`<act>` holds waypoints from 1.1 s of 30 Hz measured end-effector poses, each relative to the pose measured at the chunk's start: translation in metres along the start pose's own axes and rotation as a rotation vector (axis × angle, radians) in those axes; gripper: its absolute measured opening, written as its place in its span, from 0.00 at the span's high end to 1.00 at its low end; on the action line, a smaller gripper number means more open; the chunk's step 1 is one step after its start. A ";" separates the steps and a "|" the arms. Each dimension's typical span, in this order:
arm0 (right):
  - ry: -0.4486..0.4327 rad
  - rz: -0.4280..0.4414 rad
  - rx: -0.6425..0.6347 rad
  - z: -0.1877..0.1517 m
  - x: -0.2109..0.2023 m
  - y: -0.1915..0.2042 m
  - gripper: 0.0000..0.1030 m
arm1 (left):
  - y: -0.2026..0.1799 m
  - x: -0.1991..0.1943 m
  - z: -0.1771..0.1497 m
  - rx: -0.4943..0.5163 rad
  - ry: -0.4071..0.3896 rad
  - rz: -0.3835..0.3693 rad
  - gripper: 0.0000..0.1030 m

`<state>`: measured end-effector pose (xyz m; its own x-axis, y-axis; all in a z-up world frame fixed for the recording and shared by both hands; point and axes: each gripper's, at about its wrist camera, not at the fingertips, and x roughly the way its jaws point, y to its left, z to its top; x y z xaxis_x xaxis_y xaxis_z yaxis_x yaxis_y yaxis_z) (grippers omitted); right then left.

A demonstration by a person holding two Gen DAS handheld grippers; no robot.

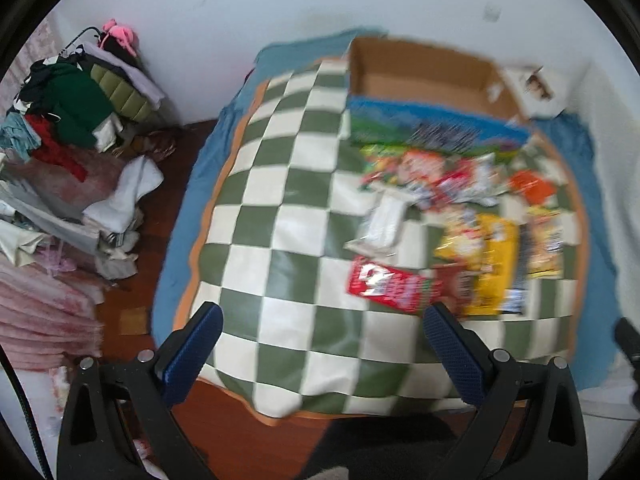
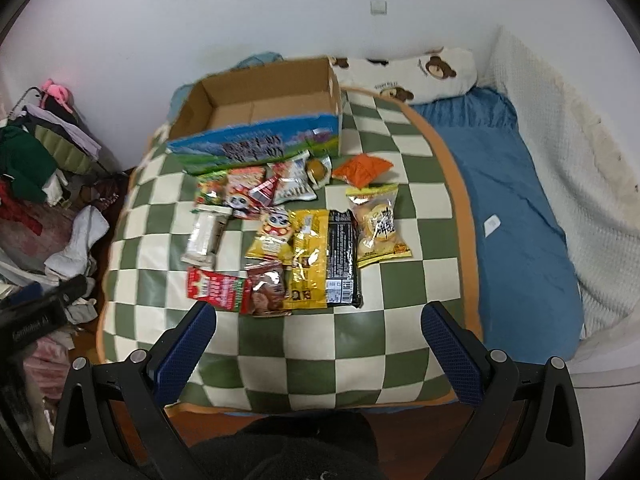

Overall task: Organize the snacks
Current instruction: 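Grasp the red spicy strip packet with the left tool while the right tool grasps the yellow-black biscuit bag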

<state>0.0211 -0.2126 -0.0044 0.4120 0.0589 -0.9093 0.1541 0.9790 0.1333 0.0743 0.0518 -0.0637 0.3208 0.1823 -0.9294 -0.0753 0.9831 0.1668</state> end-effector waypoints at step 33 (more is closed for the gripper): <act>0.367 -0.050 0.017 0.025 0.320 0.000 0.15 | -0.014 0.292 0.003 -0.667 0.654 -0.414 0.04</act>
<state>0.1758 -0.1985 -0.2857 0.0545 0.0804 -0.9953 0.1820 0.9792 0.0891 0.1715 0.0910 -0.3366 -0.1216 -0.4112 -0.9034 -0.6503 0.7206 -0.2405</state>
